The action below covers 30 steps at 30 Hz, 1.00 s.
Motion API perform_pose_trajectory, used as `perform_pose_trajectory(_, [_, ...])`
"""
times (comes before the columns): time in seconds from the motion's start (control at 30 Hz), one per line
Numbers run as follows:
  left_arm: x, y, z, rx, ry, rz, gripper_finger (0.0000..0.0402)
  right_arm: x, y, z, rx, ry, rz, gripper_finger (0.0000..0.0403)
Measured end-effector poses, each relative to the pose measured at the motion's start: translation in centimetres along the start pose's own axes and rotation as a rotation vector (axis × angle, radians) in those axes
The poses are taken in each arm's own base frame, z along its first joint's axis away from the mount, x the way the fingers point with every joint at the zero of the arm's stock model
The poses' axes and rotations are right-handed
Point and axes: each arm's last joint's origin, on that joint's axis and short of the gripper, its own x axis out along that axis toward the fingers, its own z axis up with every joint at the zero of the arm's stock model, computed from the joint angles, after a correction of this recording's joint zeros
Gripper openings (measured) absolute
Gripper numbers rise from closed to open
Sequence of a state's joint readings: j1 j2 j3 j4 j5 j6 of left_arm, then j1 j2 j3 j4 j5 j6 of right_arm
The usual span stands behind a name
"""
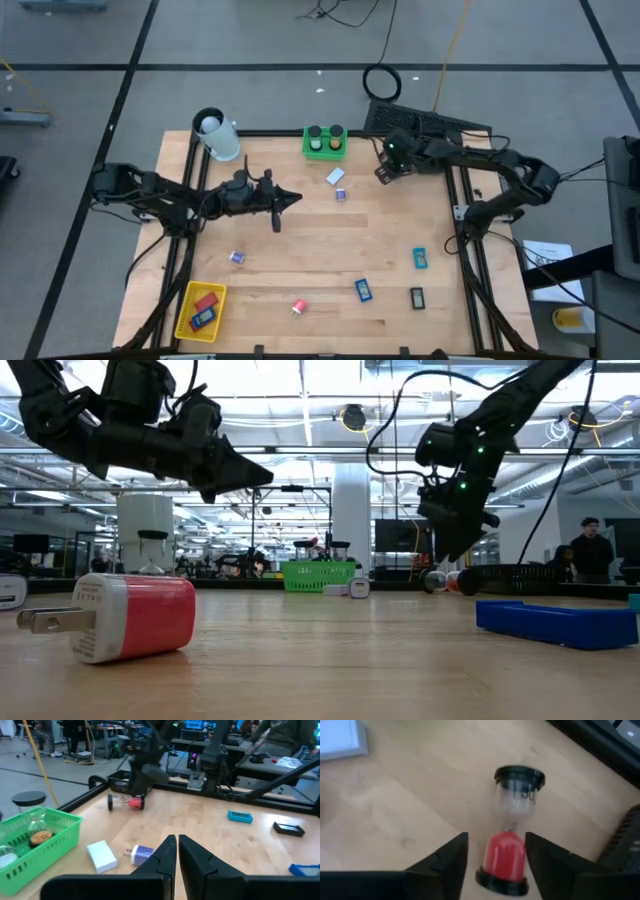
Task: Pick & Place Office items
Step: Put the red hourglass into the green basket
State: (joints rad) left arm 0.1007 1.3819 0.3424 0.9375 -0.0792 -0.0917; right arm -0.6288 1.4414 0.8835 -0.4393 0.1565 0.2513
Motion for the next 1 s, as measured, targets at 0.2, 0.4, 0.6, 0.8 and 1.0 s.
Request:
perform_pose_trajectory(0.2, [0.0, -0.6, -0.1, 0.002, 0.002, -0.022, 0.0024, 1.7, -1.3, 0.1, 0.072, 0.090, -0.036, 0.0251])
perform_pose_trajectory(0.4, [-0.1, -0.8, -0.1, -0.004, 0.003, -0.033, 0.0024, 2.3, -1.4, -0.2, 0.084, 0.142, 0.014, 0.0244])
perform_pose_trajectory(0.6, [-0.1, -0.8, -0.1, -0.059, 0.003, -0.033, 0.0024, 2.3, -1.4, -0.2, 0.084, 0.144, 0.018, 0.0207])
perform_pose_trajectory(0.8, [-0.1, -0.8, -0.1, -0.098, 0.004, -0.033, 0.0024, 2.4, -1.3, -0.1, 0.087, 0.142, 0.044, 0.0199])
perform_pose_trajectory(1.0, [-0.1, -0.8, -0.1, -0.109, 0.004, -0.033, 0.0024, 3.8, -1.2, -0.4, 0.073, 0.185, 0.046, 0.0201])
